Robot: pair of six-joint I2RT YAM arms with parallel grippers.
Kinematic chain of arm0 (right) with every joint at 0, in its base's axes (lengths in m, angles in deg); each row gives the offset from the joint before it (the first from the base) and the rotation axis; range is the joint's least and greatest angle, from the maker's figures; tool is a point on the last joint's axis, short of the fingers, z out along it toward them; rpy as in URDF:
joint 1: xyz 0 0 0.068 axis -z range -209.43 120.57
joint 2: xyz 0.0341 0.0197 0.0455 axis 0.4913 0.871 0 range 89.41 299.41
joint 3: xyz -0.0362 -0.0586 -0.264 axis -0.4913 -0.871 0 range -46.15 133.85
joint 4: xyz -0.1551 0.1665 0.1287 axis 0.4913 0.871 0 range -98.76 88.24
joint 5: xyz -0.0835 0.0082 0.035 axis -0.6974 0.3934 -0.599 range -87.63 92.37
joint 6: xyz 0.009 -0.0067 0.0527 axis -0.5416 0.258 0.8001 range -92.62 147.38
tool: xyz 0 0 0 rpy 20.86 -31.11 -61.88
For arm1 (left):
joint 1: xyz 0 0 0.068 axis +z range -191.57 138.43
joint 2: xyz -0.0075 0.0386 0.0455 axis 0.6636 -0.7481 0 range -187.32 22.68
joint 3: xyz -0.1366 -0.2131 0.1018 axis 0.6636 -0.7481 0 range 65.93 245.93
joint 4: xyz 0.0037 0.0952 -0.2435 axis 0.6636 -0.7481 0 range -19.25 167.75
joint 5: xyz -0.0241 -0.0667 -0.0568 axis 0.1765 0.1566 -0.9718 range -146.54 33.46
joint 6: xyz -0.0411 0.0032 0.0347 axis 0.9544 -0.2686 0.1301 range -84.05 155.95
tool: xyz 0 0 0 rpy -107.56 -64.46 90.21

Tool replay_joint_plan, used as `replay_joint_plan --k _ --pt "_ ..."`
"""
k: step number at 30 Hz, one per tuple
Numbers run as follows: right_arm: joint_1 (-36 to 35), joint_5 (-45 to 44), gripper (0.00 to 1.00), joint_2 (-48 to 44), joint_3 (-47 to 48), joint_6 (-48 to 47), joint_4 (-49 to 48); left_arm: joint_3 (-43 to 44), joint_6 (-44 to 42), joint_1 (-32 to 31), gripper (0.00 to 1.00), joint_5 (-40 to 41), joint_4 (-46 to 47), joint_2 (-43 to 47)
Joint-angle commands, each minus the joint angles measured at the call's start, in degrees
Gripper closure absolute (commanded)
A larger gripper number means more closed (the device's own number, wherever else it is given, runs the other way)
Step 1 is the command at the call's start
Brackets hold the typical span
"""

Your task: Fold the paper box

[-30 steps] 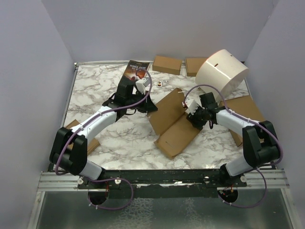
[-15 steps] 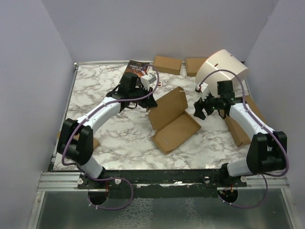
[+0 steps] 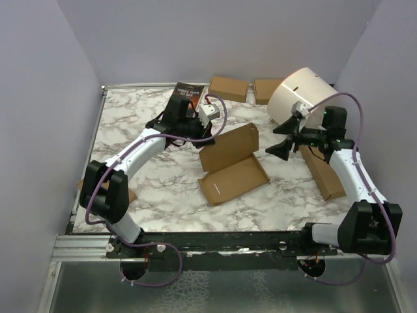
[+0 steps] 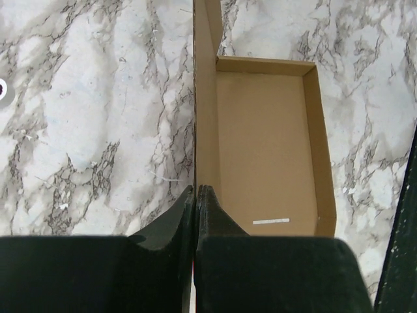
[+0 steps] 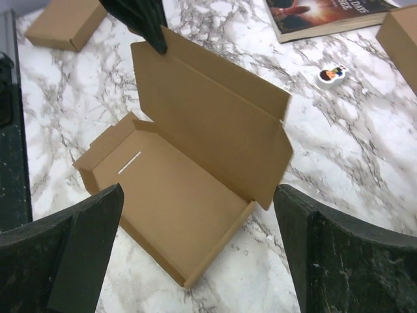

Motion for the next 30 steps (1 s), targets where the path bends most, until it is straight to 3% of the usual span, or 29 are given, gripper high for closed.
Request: replay_joint_plan --k 1,6,12,18,23,26,30 --pt "7.4 14.9 0.0 -1.2 -3.1 3.4 -5.9 1.4 -11.1 0.1 1.0 -4.9 -3.1 1.2" --pt "7.4 13.6 0.0 -5.2 -9.3 5.6 -14.8 1.7 -14.3 0.1 1.0 -7.7 -3.4 1.9" --pt "7.4 13.5 0.0 -3.5 -10.7 -2.6 -15.4 1.0 -17.7 0.0 1.0 -9.6 -4.1 3.1" --pt "6.9 15.0 0.01 3.6 -5.0 -9.8 -7.3 -0.7 -20.6 -0.8 1.0 -11.6 -3.5 5.2" --pt "1.6 11.5 0.03 9.4 0.5 -18.1 2.7 -1.2 -21.1 -1.6 1.0 -12.3 -3.2 5.7" --pt "-0.7 10.8 0.07 10.8 1.4 -17.9 3.7 -1.6 -21.4 -2.1 1.0 -12.3 -3.0 5.7" --pt "-1.7 11.9 0.22 10.9 0.6 -17.3 3.2 -1.9 -21.3 -2.4 1.0 -12.1 -2.5 5.6"
